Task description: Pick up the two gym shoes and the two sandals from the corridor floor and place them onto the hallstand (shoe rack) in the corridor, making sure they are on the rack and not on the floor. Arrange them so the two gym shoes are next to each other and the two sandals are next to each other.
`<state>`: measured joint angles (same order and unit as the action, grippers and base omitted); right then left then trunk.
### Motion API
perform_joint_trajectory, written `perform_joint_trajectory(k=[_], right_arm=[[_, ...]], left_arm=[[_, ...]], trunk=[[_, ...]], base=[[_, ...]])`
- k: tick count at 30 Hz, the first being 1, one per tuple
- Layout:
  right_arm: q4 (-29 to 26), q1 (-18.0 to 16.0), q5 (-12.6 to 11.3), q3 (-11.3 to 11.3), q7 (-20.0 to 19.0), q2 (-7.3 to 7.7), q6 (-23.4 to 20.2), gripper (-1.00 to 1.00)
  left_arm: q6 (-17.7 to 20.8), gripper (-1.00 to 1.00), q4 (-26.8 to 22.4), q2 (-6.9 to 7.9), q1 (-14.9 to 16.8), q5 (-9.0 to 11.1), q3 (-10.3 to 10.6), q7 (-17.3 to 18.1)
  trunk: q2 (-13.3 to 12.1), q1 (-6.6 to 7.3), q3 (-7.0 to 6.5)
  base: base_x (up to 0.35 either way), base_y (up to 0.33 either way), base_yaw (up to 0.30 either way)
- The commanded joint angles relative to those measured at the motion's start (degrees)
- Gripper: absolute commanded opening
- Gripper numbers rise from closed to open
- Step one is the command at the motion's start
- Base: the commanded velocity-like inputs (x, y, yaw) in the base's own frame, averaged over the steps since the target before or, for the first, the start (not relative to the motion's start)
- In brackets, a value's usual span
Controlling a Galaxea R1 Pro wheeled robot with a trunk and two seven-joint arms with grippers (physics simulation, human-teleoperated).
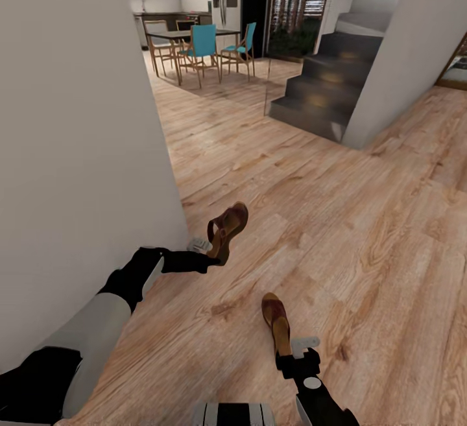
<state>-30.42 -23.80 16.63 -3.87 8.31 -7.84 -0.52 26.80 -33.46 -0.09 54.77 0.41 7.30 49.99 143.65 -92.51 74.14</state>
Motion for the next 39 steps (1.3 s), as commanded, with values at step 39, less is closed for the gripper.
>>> perform_joint_trajectory(k=[39], right_arm=[[-9.1,-0.2,-11.6,-0.3,0.1,-0.39,-0.4,1.00]], left_arm=[[0.1,-1.00,-0.6,-0.08,-0.1,0.0,0.0,0.3]], trunk=[[0.2,-0.37,3.43]], base=[[0.042,0.031,0.001]])
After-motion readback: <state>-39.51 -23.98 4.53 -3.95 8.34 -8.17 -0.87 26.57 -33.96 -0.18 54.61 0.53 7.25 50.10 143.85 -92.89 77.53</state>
